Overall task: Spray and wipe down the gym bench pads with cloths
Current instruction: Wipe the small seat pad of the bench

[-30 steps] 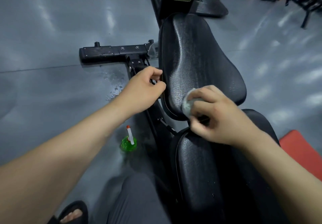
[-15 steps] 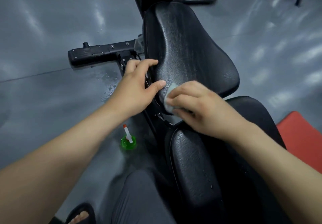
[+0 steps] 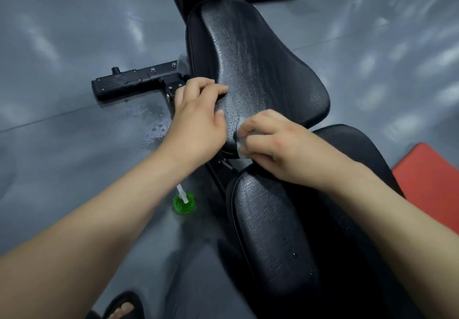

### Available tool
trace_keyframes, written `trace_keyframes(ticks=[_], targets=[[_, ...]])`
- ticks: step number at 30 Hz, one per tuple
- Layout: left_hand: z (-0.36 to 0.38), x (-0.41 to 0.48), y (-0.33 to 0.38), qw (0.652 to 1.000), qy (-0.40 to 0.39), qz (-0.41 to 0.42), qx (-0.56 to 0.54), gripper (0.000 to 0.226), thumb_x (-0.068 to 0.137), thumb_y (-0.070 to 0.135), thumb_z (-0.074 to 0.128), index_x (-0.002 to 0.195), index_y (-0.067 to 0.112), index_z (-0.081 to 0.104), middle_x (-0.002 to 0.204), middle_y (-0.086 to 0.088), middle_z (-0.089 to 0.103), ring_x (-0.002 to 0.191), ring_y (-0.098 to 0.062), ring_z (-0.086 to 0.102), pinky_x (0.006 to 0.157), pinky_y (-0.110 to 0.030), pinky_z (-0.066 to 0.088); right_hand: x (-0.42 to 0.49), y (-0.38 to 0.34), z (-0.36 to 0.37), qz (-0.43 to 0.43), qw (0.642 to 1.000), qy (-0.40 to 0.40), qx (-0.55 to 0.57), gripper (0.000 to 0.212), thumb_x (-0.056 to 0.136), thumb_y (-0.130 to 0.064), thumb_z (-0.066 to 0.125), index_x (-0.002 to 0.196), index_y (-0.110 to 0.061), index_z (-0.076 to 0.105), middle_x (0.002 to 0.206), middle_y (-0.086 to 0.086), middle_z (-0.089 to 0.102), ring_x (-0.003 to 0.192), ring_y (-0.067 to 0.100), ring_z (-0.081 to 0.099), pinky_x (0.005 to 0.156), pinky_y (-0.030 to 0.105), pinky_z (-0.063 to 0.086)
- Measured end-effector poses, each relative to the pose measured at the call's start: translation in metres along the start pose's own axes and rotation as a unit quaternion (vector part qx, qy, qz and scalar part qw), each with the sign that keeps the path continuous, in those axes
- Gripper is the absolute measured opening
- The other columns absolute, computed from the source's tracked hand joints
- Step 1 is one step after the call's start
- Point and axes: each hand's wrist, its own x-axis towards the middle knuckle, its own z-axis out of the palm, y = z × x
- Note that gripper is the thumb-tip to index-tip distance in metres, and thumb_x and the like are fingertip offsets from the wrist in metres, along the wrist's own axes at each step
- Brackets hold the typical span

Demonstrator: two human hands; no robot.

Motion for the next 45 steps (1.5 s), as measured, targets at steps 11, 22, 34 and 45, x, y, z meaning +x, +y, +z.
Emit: trace_keyframes(ticks=[11,22,34,45], targets=[[0.004,-0.001,0.014,0.998,-0.021,-0.041,0.03,0.04,0.098,0.015,0.054,0.138,0.016,0.057,0.148,-0.008,0.038,0.139,-0.03,0.029,0.111,-0.02,0.013,-0.036,0.04,-0.016,0.099,0.994,0.048,-0.009,0.018,0.095,-0.028,0.069,0.084,-0.016,0.077,0.1,-0.003,0.068,0.087,0.024,0.06,0.078,0.038,0.052],[0.027,0.011,0.042,0.995,0.007,-0.015,0.096,0.027,0.096,0.02,0.053,0.121,0.024,0.063,0.138,0.004,0.048,0.133,-0.023,0.036,0.114,-0.042,0.025,-0.058,0.069,-0.028,0.148,0.988,0.04,-0.012,0.008,0.084,-0.016,0.075,0.078,-0.021,0.075,0.098,-0.003,0.066,0.087,0.027,0.061,0.076,0.044,0.054],[0.047,0.0,0.037,0.983,0.079,0.022,0.162,0.03,0.088,0.016,0.05,0.115,0.017,0.063,0.138,-0.007,0.055,0.133,-0.032,0.042,0.114,-0.052,0.027,-0.058,0.071,-0.027,0.123,0.992,0.026,0.01,0.013,0.081,-0.01,0.073,0.078,-0.022,0.076,0.101,-0.004,0.065,0.092,0.022,0.06,0.081,0.038,0.053],[0.056,-0.001,0.035,0.969,0.116,0.041,0.212,0.037,0.083,0.024,0.041,0.112,0.017,0.063,0.134,-0.009,0.058,0.131,-0.035,0.047,0.112,-0.055,0.032,-0.056,0.066,-0.018,0.117,0.991,0.056,0.021,0.007,0.084,-0.009,0.068,0.079,-0.012,0.072,0.104,0.0,0.068,0.093,0.02,0.063,0.084,0.027,0.049]])
